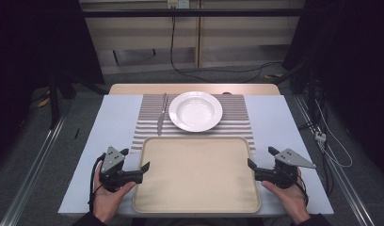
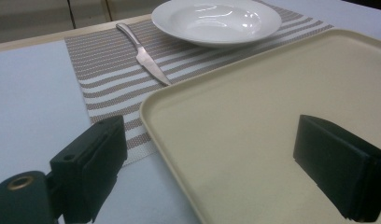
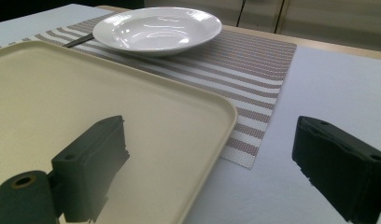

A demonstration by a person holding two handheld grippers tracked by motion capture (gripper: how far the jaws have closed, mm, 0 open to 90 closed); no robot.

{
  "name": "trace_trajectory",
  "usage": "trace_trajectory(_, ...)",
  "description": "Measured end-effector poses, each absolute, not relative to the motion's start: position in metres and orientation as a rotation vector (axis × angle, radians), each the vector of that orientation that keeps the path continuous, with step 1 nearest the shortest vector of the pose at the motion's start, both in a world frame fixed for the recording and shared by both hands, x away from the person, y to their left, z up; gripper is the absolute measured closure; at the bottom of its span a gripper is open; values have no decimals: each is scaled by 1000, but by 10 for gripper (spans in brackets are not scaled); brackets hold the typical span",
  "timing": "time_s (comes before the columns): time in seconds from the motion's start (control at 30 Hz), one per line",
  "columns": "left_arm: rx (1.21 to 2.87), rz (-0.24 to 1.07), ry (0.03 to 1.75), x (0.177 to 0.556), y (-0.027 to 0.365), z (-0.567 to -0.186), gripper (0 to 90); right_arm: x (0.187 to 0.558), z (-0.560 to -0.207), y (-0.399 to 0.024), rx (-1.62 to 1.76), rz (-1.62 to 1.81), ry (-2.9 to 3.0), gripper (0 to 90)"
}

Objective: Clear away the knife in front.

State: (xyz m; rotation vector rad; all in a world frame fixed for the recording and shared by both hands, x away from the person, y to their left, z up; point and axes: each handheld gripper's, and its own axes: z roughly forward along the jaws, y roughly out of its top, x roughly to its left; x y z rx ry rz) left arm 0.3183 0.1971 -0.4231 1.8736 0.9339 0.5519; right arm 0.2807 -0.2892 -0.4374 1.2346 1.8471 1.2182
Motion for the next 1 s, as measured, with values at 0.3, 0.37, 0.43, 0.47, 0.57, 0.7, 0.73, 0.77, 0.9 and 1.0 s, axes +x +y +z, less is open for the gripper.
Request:
trace_trajectory(0.3,1894,510,933,324,193,-422,88,281,-438,-290,1249,1216,1844,93)
trace_trajectory(0.37,1893,518,941,325,192,-421,88,281,-438,-290,1255,1207,1847,91)
trace_trajectory(0.43,1893,514,939,326,191,-422,88,281,-438,-290,1255,1210,1849,90)
trace_trajectory(0.47,1912,510,939,329,189,-421,87,281,-438,-289,1255,1204,1848,92)
trace_trajectory(0.57,1896,497,945,335,188,-420,82,281,-438,-290,1256,1208,1847,93)
trace_trajectory(0.7,1945,472,938,342,182,-417,90,281,-438,-291,1264,1215,1848,92)
trace_trajectory(0.73,1950,463,934,344,181,-417,92,281,-438,-291,1264,1216,1848,92)
trace_trajectory(0.77,1940,454,941,346,180,-416,88,281,-438,-291,1267,1216,1846,92)
trace_trajectory(0.9,1942,473,953,355,176,-413,87,281,-438,-292,1267,1229,1847,92)
trace_trajectory(1.0,1956,483,948,365,170,-410,91,282,-438,-292,1265,1230,1850,90)
